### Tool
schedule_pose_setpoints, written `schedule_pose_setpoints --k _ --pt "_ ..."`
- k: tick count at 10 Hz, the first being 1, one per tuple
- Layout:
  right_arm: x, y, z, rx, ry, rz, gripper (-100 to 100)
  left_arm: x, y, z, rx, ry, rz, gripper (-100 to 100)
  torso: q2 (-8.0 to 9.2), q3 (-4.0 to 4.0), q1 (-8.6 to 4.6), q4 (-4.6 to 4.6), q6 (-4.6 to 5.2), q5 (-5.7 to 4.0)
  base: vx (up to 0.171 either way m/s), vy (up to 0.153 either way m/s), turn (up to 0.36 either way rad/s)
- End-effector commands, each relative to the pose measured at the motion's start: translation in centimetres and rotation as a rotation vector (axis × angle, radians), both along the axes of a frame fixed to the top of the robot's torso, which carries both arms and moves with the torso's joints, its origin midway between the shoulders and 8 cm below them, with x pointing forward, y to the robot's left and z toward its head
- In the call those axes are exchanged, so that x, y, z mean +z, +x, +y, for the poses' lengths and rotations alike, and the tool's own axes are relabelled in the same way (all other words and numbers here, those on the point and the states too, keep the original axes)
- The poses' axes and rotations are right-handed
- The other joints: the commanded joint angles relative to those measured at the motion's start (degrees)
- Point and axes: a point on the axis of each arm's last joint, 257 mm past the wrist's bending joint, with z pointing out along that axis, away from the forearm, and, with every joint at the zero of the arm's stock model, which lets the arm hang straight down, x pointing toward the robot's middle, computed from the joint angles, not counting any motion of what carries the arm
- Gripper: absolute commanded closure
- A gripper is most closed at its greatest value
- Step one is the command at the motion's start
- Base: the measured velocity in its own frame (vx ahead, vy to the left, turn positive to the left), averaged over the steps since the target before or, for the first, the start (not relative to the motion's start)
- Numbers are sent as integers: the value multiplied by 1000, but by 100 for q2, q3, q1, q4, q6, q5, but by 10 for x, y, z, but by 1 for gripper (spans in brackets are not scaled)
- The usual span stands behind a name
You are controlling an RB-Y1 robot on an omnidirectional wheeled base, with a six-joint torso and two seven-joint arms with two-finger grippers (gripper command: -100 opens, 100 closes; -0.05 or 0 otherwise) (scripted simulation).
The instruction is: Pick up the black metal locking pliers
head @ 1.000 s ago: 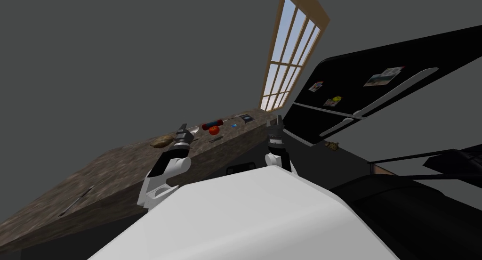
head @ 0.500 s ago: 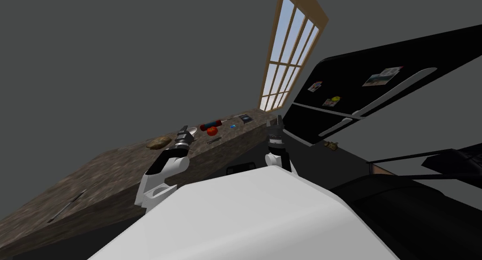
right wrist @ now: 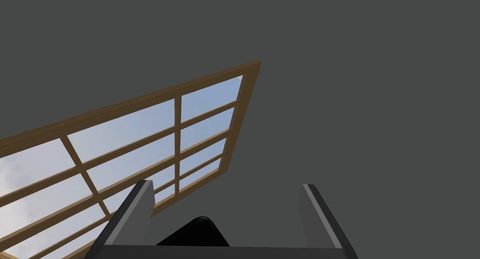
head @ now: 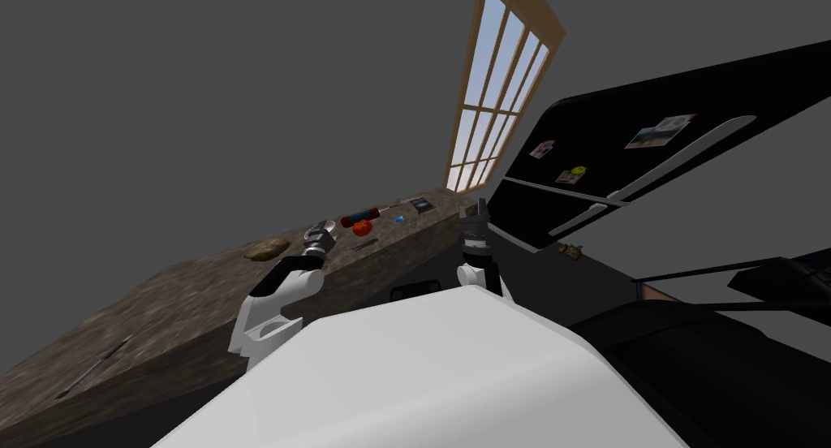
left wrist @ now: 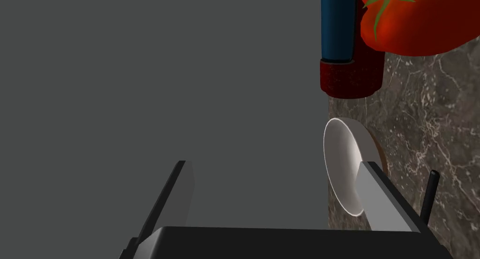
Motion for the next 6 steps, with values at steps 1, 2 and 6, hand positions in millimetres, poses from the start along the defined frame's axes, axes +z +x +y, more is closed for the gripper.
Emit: schedule_pose_setpoints --k 1,2,6 --pt "0 0 0 0 0 0 0 -11 -1 3 5 -22 43 -100 0 0 0 0 0 0 38 -43 -6" --pt "0 0 0 0 0 0 0 -17 -3 3 7 -27 68 -100 -4 -2 -1 0 0 0 29 -34 -2" --pt "0 0 0 0 0 0 0 -44 -9 8 16 -74 167 -100 -4 -2 1 -1 0 0 33 -37 -1"
